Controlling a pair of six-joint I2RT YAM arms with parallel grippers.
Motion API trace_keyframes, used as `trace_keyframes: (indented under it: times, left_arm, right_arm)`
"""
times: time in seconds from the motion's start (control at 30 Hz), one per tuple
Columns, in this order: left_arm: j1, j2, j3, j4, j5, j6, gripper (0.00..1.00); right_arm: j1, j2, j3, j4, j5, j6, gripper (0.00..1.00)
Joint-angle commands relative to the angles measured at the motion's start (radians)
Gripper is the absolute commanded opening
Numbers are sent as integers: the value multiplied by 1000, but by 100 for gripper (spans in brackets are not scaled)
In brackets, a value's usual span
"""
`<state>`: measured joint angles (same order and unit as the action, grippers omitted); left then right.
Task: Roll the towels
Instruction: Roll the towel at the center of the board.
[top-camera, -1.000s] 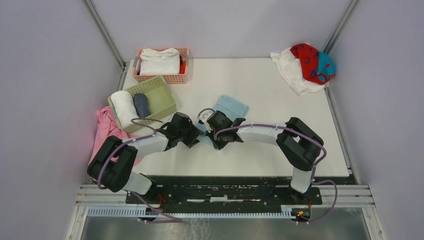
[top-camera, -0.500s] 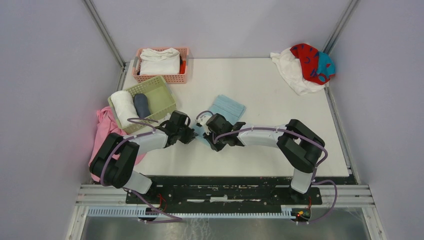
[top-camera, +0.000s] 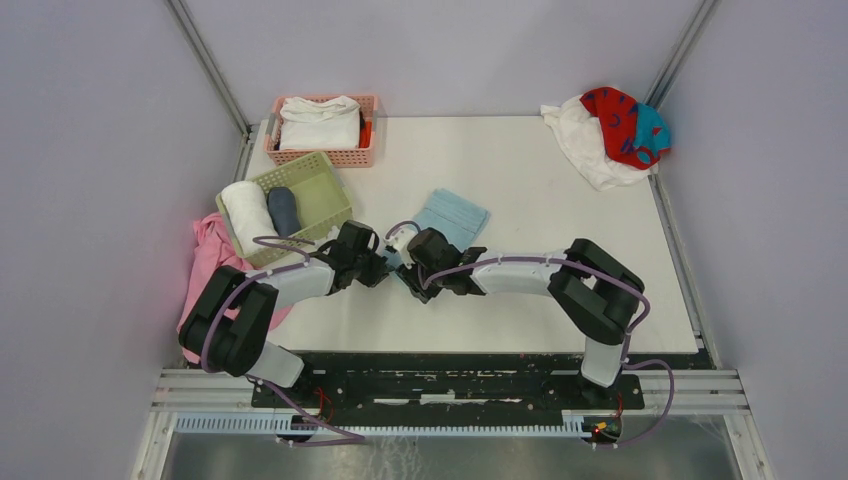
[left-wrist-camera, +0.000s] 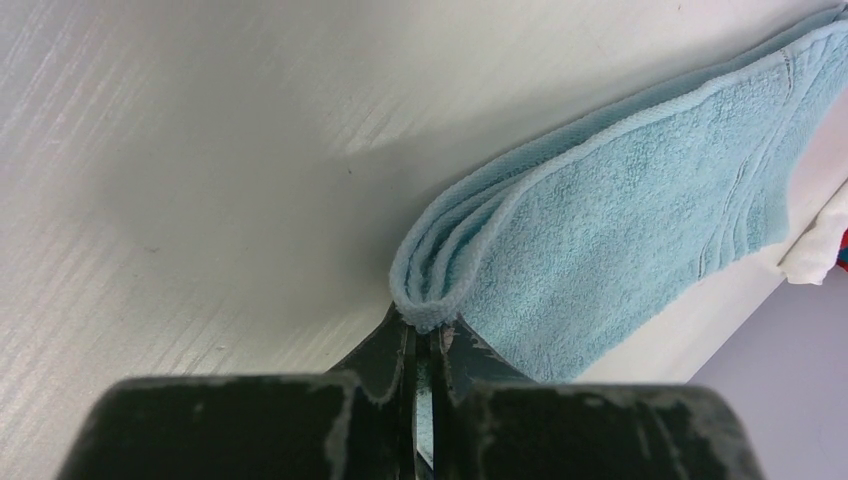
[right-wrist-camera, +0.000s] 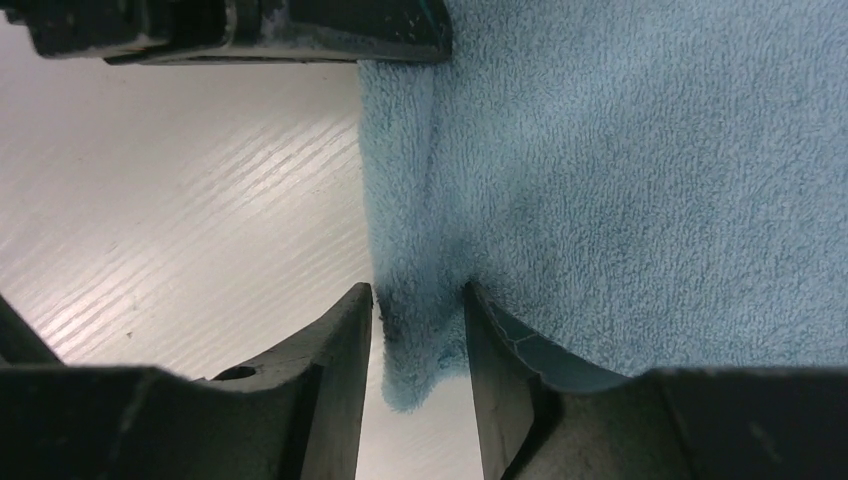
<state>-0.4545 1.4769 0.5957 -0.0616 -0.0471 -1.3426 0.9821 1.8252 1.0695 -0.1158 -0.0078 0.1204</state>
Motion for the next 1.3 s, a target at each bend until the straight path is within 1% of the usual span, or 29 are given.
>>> trace_keyframes:
  times: [0.0, 0.1, 0.13, 0.17, 0.23, 0.33, 0.47, 0.57, 0.67, 0.7, 0.83, 0.93, 1.0, 1.13, 1.27]
  left_arm:
    - [5, -11, 6, -43, -20, 34, 3]
    - [6, -11, 6, -41, -23, 35, 3]
    - [6, -13, 6, -43, -28, 38, 4]
    - [7, -11, 8, -45, -35, 41, 5]
    - [8, -10, 15, -53, -49, 47, 12]
    - [10, -10, 27, -65, -67, 56, 22]
    - [29, -46, 23, -79, -89, 61, 36]
    - [55, -100, 6, -84, -102, 79, 49]
    - [74, -164, -13, -81, -102, 113, 59]
    - [77, -189, -19, -78, -100, 129, 63]
    - [86, -277, -58, -66, -78, 200, 72]
    - [91, -340, -112, -34, -43, 225, 74]
    - [99, -373, -167, 15, 16, 228, 74]
    - [103, -374, -223, 94, 110, 223, 72]
    - [102, -357, -273, 200, 170, 207, 70]
  right_arm:
    - [7, 49, 38, 50, 37, -35, 47]
    - [8, 64, 33, 19, 46, -43, 44]
    - [9, 62, 24, 11, 41, -41, 41]
    - [9, 54, 13, 8, 32, -40, 37]
    - [9, 35, -4, 2, -9, -30, 25]
    - [-6, 29, 10, -30, -101, 6, 12]
    - [-71, 30, 17, -9, -288, 85, 1]
    - [-141, 41, 2, 61, -459, 173, 0]
    - [-204, 67, -15, 146, -620, 270, 0]
    - [-222, 74, -25, 181, -659, 307, 0]
    - [-286, 112, -67, 311, -762, 451, 0]
    - [-328, 174, -90, 386, -821, 548, 0]
    - [-360, 226, -113, 482, -857, 641, 0]
    - [-380, 285, -106, 479, -873, 672, 0]
    - [-388, 311, -96, 461, -872, 686, 0]
